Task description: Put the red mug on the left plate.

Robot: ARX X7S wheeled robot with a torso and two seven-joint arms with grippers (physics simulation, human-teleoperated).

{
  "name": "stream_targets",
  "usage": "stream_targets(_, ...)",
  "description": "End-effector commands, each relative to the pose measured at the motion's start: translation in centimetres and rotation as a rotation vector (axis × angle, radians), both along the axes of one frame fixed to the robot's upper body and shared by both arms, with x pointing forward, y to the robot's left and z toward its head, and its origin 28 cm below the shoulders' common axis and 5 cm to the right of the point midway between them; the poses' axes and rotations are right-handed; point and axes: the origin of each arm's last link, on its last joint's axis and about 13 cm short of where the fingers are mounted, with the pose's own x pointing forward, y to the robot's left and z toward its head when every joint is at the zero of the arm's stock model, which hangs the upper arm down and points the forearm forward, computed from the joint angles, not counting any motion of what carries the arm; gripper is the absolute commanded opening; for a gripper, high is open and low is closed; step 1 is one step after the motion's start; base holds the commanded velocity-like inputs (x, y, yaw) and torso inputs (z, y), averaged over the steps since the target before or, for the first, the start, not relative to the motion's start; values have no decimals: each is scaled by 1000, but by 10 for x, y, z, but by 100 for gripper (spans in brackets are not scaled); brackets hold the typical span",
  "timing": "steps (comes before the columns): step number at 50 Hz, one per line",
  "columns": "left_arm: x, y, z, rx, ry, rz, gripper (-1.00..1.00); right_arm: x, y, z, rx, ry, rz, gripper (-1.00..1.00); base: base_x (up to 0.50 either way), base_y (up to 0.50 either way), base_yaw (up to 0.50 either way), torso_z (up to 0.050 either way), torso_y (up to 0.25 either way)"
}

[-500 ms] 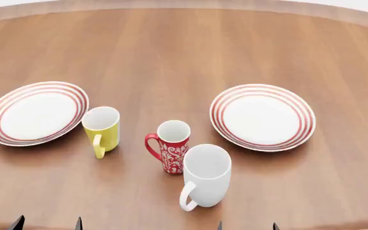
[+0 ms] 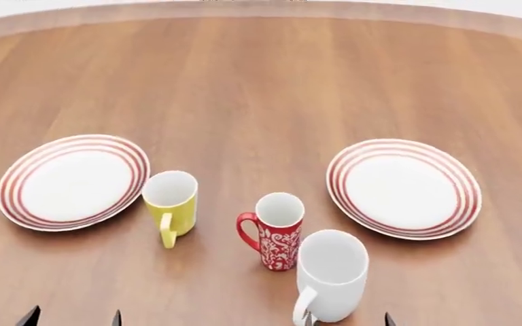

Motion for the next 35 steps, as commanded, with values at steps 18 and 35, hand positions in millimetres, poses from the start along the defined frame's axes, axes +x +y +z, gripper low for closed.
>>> stream_targets(18,0,1,-1,2,13,-15,100,-1,2,0,5,-7,26,100,322,304,0,0,0)
stream_targets(35,1,1,-2,2,21,-15,100,0,2,0,8,-9,26,100,325,413,0,0,0)
